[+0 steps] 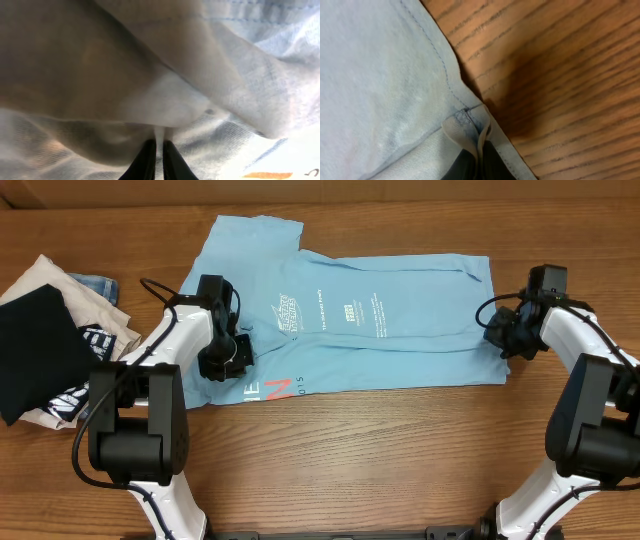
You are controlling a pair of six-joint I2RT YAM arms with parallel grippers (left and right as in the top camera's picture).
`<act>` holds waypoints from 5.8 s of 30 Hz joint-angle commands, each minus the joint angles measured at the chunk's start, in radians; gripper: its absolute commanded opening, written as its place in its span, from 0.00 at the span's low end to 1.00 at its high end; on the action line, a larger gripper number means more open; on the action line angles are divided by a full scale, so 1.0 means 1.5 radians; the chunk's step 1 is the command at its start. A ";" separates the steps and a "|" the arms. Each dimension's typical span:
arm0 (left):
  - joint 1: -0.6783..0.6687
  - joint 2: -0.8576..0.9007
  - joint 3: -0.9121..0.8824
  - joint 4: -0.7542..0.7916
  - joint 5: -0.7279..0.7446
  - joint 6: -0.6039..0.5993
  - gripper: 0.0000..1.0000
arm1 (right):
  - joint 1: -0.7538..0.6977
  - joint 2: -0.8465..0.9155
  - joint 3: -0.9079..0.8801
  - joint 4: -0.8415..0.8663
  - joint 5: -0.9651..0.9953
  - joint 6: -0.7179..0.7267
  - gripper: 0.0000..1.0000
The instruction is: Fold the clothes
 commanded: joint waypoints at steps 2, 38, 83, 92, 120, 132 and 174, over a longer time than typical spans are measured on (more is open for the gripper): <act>-0.001 -0.015 -0.011 0.003 -0.060 -0.007 0.10 | -0.014 -0.002 0.037 -0.001 0.005 0.024 0.09; -0.001 -0.015 -0.011 -0.003 -0.145 -0.022 0.07 | -0.027 -0.002 0.037 0.012 0.008 0.105 0.49; 0.005 -0.015 -0.199 -0.148 -0.188 -0.130 0.04 | -0.050 -0.020 0.002 -0.436 0.146 0.089 0.05; 0.003 -0.246 -0.197 -0.100 -0.184 -0.132 0.04 | -0.050 -0.020 0.002 -0.426 0.146 0.089 0.06; 0.116 -0.092 -0.229 -0.147 -0.233 -0.179 0.04 | -0.050 -0.020 0.002 -0.450 0.146 0.089 0.07; 0.116 -0.298 -0.156 -0.099 -0.198 -0.109 0.15 | -0.050 -0.105 0.012 -0.435 0.111 0.084 0.46; 0.117 0.217 0.358 0.175 0.092 0.146 0.76 | -0.048 -0.157 0.099 -0.383 -0.104 -0.088 0.49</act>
